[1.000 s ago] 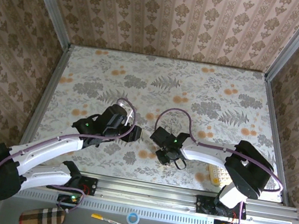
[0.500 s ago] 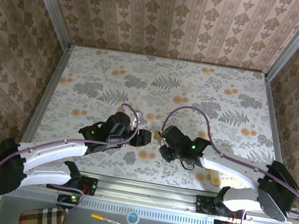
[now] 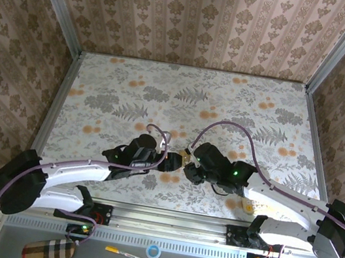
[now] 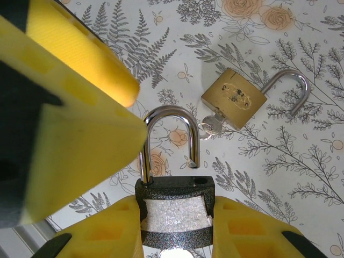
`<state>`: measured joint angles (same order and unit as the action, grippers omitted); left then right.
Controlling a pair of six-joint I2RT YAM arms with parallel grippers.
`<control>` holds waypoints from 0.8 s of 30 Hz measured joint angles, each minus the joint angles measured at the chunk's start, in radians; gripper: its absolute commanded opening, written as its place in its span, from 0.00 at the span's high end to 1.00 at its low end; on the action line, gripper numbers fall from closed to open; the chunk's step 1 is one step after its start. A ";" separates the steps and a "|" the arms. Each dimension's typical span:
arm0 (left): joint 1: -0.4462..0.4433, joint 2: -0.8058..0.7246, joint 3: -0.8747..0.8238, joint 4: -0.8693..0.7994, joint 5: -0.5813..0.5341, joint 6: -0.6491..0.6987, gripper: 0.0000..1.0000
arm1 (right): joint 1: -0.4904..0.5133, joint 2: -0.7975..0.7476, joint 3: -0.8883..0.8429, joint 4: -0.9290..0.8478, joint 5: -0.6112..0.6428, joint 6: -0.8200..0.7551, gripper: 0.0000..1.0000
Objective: Unlock with the key
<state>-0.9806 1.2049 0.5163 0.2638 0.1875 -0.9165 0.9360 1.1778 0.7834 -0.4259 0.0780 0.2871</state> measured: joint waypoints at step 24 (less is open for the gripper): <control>-0.002 0.058 -0.064 0.245 0.010 -0.017 0.52 | -0.076 -0.067 -0.011 -0.019 -0.121 0.003 0.95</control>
<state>-0.9825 1.2625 0.4519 0.5091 0.1974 -0.9333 0.8597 1.1110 0.7719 -0.4454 -0.0425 0.2901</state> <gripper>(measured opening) 0.462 0.282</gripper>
